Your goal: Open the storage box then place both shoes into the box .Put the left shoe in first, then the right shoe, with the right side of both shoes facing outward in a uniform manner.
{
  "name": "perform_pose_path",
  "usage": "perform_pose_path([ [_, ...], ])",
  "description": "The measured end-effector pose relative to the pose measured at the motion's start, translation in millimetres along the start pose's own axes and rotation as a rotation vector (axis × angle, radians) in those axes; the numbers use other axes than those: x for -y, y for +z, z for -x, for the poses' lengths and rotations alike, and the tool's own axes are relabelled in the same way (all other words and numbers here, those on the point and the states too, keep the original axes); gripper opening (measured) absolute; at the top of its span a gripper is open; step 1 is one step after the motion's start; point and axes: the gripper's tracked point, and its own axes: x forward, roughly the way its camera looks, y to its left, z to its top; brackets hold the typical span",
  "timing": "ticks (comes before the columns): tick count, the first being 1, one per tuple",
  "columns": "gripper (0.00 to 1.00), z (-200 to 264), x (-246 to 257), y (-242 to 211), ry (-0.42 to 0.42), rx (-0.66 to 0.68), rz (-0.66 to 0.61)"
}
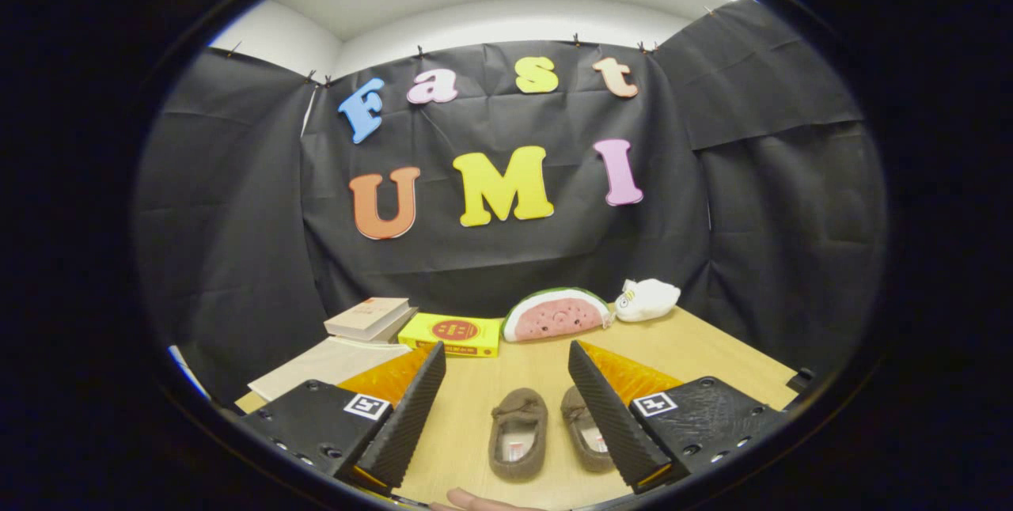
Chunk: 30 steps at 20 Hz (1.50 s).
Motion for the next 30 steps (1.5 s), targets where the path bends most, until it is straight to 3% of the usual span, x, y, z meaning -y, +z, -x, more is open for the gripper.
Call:
perform_pose_path([
  [3, 0.95, -15, -9, -16, 0.047, -0.042, -0.016],
  [9, 0.95, -59, -46, -47, 0.253, -0.162, -0.084],
  [15, 0.95, -87, -121, -88, 0.611, -0.412, -0.252],
  [20, 0.95, -114, -134, -121, 0.664, -0.591, -0.408],
  [26, 0.95, -125, -153, -140, 0.744, -0.709, -0.62],
  [28, 0.93, -123, -156, -143, 0.752, -0.743, -0.66],
  [30, 0.79, -119, -158, -136, 0.763, -0.751, -0.702],
])
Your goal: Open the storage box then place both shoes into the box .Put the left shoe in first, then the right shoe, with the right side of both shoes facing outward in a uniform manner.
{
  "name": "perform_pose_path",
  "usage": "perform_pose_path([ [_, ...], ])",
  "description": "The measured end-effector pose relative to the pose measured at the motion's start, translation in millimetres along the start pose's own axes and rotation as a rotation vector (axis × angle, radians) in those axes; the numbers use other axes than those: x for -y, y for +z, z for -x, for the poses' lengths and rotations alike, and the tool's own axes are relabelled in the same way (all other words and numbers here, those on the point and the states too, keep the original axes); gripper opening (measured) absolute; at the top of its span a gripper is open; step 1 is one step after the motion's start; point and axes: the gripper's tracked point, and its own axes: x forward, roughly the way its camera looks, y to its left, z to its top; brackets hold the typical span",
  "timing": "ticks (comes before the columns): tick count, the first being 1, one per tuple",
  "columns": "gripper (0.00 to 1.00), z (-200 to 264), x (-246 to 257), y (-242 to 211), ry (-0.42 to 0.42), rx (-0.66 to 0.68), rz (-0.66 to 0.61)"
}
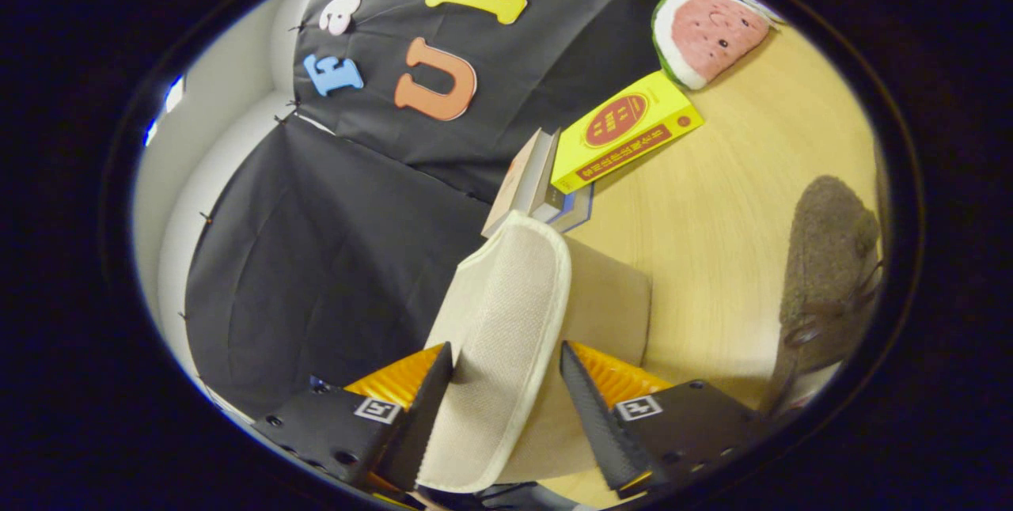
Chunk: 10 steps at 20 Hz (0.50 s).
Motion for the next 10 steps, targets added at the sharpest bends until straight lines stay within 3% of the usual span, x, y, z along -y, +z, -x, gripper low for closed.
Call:
perform_pose_path([
  [1, 0.71, 0, 1, 2, -0.008, 0.003, 0.006],
  [7, 0.61, 14, -4, 5, -0.072, 0.033, 0.081],
  [10, 0.21, 17, -12, 6, -0.087, 0.039, 0.091],
])
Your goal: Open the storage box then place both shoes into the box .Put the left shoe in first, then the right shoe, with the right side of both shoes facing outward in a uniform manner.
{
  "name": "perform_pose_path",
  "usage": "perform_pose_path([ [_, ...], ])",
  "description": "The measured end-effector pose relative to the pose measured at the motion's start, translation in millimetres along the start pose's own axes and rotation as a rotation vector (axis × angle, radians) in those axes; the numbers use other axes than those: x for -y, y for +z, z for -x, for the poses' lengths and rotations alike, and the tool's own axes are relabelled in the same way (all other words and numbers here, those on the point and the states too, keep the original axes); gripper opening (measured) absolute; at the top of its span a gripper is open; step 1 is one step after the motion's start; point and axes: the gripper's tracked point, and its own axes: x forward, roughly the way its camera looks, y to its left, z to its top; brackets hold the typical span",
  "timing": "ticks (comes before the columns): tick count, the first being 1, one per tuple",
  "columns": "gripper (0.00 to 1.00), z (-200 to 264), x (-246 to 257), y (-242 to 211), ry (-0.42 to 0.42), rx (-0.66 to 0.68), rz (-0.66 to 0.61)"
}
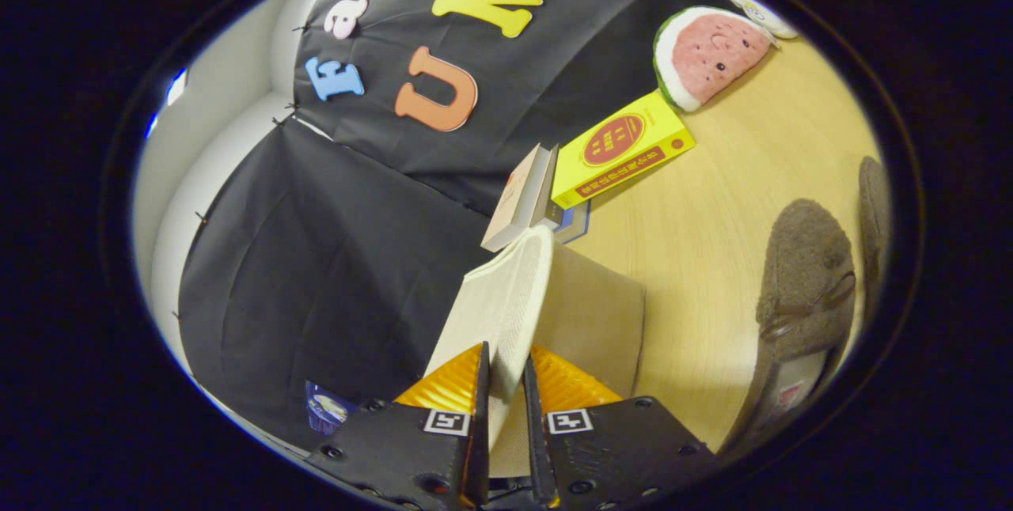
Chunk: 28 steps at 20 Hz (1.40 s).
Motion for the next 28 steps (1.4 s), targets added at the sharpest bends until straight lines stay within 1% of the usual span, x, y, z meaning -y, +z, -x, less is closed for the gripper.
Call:
perform_pose_path([
  [2, 0.2, -2, -7, 0, -0.033, -0.003, 0.06],
  [4, 0.07, 5, -17, 2, -0.062, 0.005, 0.076],
  [6, 0.07, 6, -25, 4, -0.094, 0.008, 0.109],
  [8, 0.07, 10, -48, 10, -0.089, 0.025, 0.151],
  [10, 0.07, 17, -76, 15, -0.066, 0.041, 0.174],
  [12, 0.07, 17, -98, 20, -0.07, 0.051, 0.194],
  [15, 0.07, 11, -132, 22, -0.09, 0.05, 0.224],
  [19, 0.07, -8, -187, 24, -0.086, 0.056, 0.255],
  [21, 0.07, -22, -212, 22, -0.078, 0.06, 0.269],
  [22, 0.12, -30, -221, 20, -0.076, 0.057, 0.278],
  [24, 0.15, -46, -239, 15, -0.067, 0.063, 0.303],
  [26, 0.19, -58, -254, 5, -0.053, 0.042, 0.327],
  [27, 0.26, -72, -259, -4, -0.041, 0.023, 0.335],
  [28, 0.25, -78, -266, -12, -0.034, 0.007, 0.345],
])
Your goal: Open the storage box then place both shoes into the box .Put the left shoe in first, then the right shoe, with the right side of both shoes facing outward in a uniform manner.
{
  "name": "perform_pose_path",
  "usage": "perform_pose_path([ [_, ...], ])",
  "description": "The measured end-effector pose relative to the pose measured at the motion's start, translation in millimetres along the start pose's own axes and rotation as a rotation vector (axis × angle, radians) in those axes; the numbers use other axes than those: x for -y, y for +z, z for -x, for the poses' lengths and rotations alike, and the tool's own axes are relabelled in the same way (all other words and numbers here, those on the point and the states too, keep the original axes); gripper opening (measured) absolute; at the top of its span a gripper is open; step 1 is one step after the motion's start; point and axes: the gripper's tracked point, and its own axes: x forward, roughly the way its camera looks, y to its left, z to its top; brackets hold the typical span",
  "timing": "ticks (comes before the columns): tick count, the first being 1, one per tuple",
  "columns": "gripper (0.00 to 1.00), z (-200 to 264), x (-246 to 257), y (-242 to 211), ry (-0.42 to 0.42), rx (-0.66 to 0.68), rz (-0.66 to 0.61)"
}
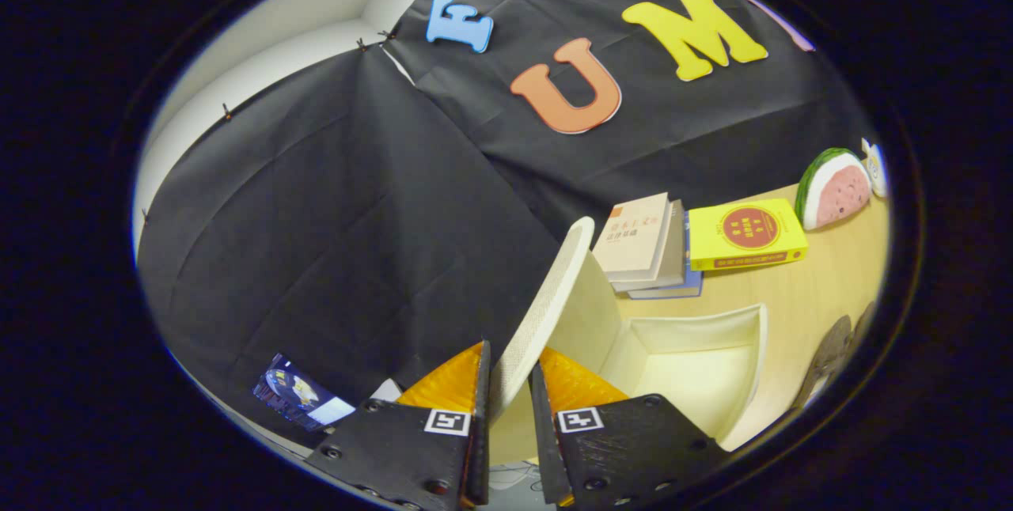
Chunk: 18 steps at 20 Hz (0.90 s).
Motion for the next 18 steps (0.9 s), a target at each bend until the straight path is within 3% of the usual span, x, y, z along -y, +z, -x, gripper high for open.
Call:
perform_pose_path([
  [3, 0.34, -16, -22, -16, 0.014, -0.035, 0.04],
  [10, 0.77, -24, -30, -40, 0.019, -0.062, 0.1],
  [14, 0.95, -16, -31, -34, 0.044, -0.034, 0.137],
  [18, 0.95, -20, -44, -32, 0.108, -0.016, 0.133],
])
